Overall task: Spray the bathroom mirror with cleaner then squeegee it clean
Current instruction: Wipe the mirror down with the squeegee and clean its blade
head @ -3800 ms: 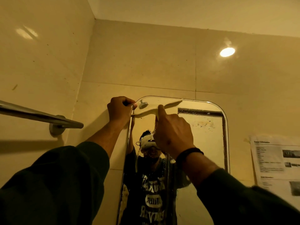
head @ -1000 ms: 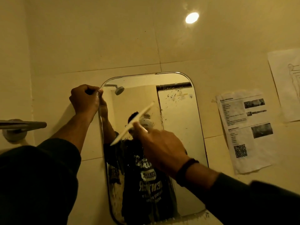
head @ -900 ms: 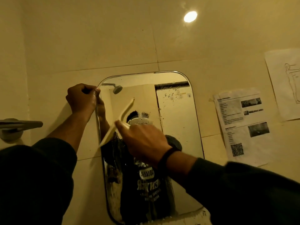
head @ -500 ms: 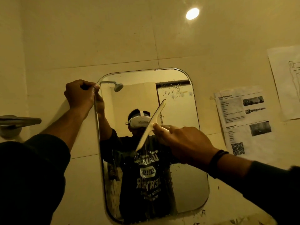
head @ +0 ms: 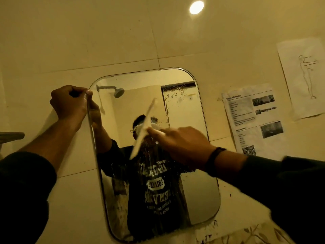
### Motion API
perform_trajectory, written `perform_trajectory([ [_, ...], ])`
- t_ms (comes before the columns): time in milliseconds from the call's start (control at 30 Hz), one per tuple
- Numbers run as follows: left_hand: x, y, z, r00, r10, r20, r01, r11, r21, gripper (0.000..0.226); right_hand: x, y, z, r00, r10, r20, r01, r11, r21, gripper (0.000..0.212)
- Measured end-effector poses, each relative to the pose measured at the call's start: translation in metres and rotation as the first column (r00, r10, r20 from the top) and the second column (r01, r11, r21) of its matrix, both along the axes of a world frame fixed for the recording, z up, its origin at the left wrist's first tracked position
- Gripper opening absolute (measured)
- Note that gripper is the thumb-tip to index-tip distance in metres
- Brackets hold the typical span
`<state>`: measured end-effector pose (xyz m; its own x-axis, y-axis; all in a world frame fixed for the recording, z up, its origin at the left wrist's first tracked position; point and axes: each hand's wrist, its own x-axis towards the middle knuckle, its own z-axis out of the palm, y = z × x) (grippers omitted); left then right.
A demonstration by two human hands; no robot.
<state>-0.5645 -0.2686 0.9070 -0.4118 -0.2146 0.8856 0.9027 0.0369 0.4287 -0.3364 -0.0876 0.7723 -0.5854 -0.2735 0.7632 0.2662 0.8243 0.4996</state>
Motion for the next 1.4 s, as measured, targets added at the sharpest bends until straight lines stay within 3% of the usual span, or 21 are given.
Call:
perform_trajectory([
  [133, -0.002, 0.0, 0.004, 1.0, -0.013, 0.003, 0.013, 1.0, -0.008, 0.017, 0.036, 0.026, -0.017, 0.998, -0.067, 0.007, 0.068, 0.996, -0.063, 0.064],
  [267, -0.001, 0.002, 0.001, 1.0, 0.007, -0.004, -0.007, 1.0, 0.004, 0.016, -0.001, -0.015, 0.021, 0.998, 0.043, -0.037, -0.045, 0.998, -0.051, 0.059],
  [433, 0.001, 0.001, -0.001, 1.0, 0.015, -0.01, -0.015, 1.0, 0.004, 0.013, -0.044, -0.052, 0.06, 0.992, 0.026, -0.122, -0.035, 0.997, -0.072, 0.06],
  [600, 0.002, -0.001, -0.001, 1.0, 0.0, -0.011, 0.0, 1.0, 0.006, 0.012, -0.016, -0.01, 0.015, 0.995, 0.031, -0.095, -0.047, 0.983, -0.175, 0.07],
  [733, 0.005, -0.003, 0.0, 1.0, -0.011, -0.012, 0.011, 1.0, -0.009, 0.01, 0.005, 0.013, -0.019, 0.991, -0.105, -0.088, 0.087, 0.978, -0.19, 0.072],
  [800, 0.006, -0.003, -0.001, 1.0, -0.009, -0.014, 0.009, 1.0, -0.006, 0.009, -0.002, 0.004, -0.003, 0.993, -0.062, -0.104, 0.039, 0.976, -0.212, 0.067],
  [1000, 0.004, -0.001, -0.001, 1.0, 0.0, -0.015, -0.001, 1.0, -0.021, 0.009, -0.033, -0.028, 0.083, 0.923, -0.051, -0.38, -0.083, 0.941, -0.328, 0.055],
  [1167, 0.002, -0.002, -0.001, 1.0, 0.006, -0.006, -0.006, 1.0, -0.01, 0.01, -0.039, -0.031, 0.008, 0.917, -0.024, -0.399, -0.195, 0.845, -0.499, 0.062],
  [1267, 0.003, -0.004, 0.0, 1.0, -0.006, -0.002, 0.006, 1.0, -0.031, 0.01, -0.032, -0.036, -0.045, 0.919, -0.071, -0.387, -0.169, 0.817, -0.551, 0.064],
  [1400, 0.003, -0.002, -0.001, 1.0, -0.005, 0.002, 0.005, 1.0, -0.031, 0.01, -0.027, -0.04, 0.008, 0.91, -0.016, -0.415, -0.223, 0.824, -0.52, 0.062],
])
